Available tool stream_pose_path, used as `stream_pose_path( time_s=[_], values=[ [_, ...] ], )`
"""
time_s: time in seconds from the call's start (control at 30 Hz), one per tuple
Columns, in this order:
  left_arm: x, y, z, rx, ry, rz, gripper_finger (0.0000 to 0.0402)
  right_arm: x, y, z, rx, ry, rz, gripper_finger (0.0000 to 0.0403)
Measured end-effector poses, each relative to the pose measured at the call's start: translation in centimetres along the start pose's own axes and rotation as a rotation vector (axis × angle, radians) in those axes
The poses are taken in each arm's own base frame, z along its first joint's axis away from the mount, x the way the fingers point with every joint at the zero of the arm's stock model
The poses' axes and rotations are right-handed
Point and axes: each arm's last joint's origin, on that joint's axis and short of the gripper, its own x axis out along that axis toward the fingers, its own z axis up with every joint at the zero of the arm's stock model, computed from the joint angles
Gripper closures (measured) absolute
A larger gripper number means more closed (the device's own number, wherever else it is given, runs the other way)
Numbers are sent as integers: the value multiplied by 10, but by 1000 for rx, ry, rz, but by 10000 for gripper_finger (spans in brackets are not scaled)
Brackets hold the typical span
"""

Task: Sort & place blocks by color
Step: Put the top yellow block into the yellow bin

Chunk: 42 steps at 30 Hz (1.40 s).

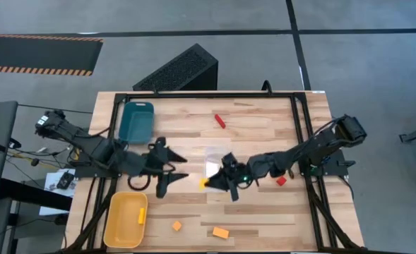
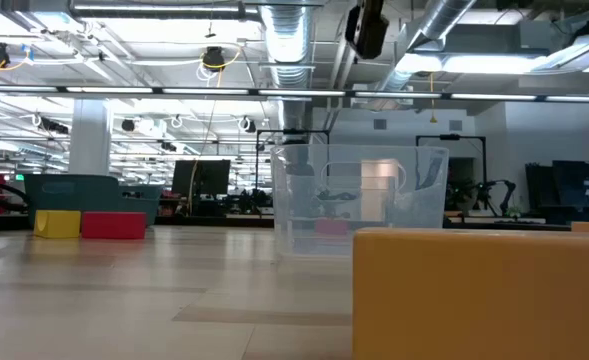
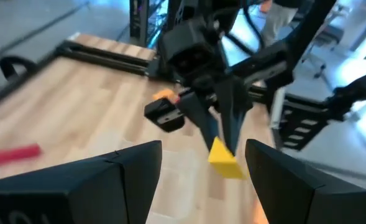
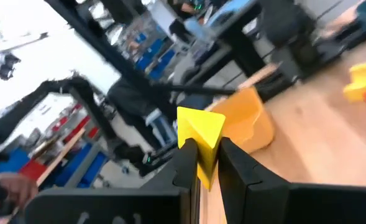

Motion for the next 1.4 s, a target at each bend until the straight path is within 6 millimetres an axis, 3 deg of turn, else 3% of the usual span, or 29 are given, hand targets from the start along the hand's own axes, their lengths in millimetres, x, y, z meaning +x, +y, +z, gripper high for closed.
stream_pose_path(
  time_s=[0.23, 0.37, 0.5, 0.6, 0.83, 1.03, 1.27, 1.4],
  values=[
    [-10, -11, -13, -62, 50, 6, 180, 30, 7, -17, -3, 26, 43, 343],
    [-18, 3, -9, -104, 53, 68, 180, 56, 18, -21, -58, 25, 64, 343],
    [-37, 26, -1, -167, 53, 120, 180, 85, 22, -17, -122, 76, 11, 343],
    [-61, 42, 1, -201, 58, 139, 180, 109, 16, -7, -129, 90, -43, 343],
    [-119, 76, -10, -254, 126, 167, 180, 158, 0, 35, -165, -4, -81, 343],
    [-143, 95, -22, -203, 191, 207, 180, 201, -18, 53, -163, -23, -126, 343],
    [-152, 102, -25, -89, 210, 202, 180, 241, -33, 41, -193, -3, -110, 343],
    [-153, 104, -30, -49, 281, 196, 180, 248, -48, 26, -193, -33, -86, 343]
  ],
)
